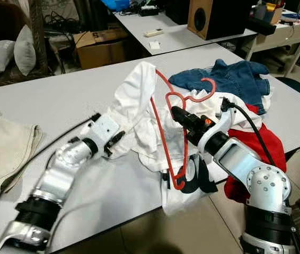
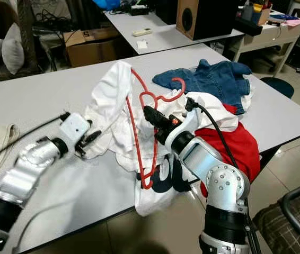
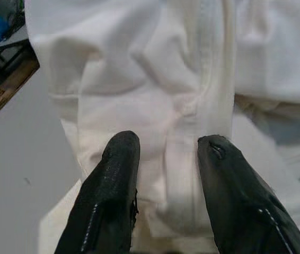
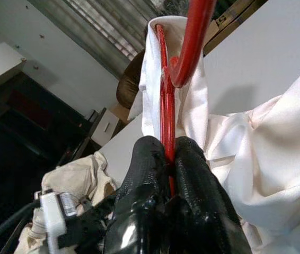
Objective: Hang hanger
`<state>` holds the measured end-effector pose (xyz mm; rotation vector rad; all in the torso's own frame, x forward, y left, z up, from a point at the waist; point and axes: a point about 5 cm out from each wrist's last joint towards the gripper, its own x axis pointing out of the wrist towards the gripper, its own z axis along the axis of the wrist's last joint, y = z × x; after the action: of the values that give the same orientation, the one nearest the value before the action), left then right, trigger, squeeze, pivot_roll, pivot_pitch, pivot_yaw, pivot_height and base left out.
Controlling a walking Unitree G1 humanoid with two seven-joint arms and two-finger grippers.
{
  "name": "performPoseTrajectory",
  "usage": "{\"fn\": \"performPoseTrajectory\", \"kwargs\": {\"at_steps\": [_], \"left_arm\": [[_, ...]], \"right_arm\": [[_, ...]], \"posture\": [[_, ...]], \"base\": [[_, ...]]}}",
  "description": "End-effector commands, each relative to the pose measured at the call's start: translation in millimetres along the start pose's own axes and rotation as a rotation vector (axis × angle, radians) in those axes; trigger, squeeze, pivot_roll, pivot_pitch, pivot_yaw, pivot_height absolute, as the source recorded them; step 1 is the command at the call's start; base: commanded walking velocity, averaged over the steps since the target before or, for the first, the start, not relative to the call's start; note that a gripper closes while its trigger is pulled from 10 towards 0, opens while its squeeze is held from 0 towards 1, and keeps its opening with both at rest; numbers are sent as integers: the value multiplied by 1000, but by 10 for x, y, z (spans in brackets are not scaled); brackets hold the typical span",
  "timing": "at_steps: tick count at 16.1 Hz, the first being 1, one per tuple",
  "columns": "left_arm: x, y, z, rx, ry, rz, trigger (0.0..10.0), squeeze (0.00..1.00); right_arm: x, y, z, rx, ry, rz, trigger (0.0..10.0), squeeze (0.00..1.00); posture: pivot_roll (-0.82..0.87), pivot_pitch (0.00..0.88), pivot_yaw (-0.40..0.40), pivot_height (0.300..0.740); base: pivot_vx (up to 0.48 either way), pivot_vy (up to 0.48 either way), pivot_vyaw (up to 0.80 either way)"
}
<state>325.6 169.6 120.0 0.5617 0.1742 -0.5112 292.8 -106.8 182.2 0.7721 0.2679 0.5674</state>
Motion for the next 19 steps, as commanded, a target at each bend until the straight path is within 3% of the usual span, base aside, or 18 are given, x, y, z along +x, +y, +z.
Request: {"fn": "performPoseTrajectory", "kwargs": {"at_steps": [1,3,4,6,7,8,10,16,19], "left_arm": [[57,43,-14,20,-2,26,10000,0],[84,25,-39,-1,-2,16,10000,0],[102,0,-31,-35,-26,-10,5294,0],[100,-27,-6,-63,-63,-46,3647,0],[92,-24,11,-91,-84,-46,8431,0],[90,-13,18,-103,-96,-39,10000,0],[92,31,59,-179,-139,-15,10000,0],[120,-74,39,-174,-139,-98,10000,0],[124,-114,81,-228,-173,-147,10000,0]], "right_arm": [[17,66,32,-22,-13,18,10000,0],[17,70,31,-25,-13,20,10000,0],[11,64,40,-26,-15,18,10000,0],[2,56,47,-29,-19,14,10000,0],[-2,55,49,-28,-20,13,10000,0],[-4,54,50,-29,-21,12,10000,0],[-3,53,50,-27,-21,13,10000,0],[8,66,59,-28,-18,27,10000,0],[1,68,62,-28,-18,30,10000,0]], "posture": [[-15,0,78,740],[-17,0,82,740],[-19,0,83,740],[-22,0,88,740],[-22,0,88,740],[-22,0,88,740],[-20,0,86,740],[-21,0,85,740],[-21,0,85,740]], "base": [[0,0,0],[0,0,0],[0,0,0],[0,0,0],[0,0,0],[0,0,0],[0,0,0],[0,0,0],[0,0,0]]}}
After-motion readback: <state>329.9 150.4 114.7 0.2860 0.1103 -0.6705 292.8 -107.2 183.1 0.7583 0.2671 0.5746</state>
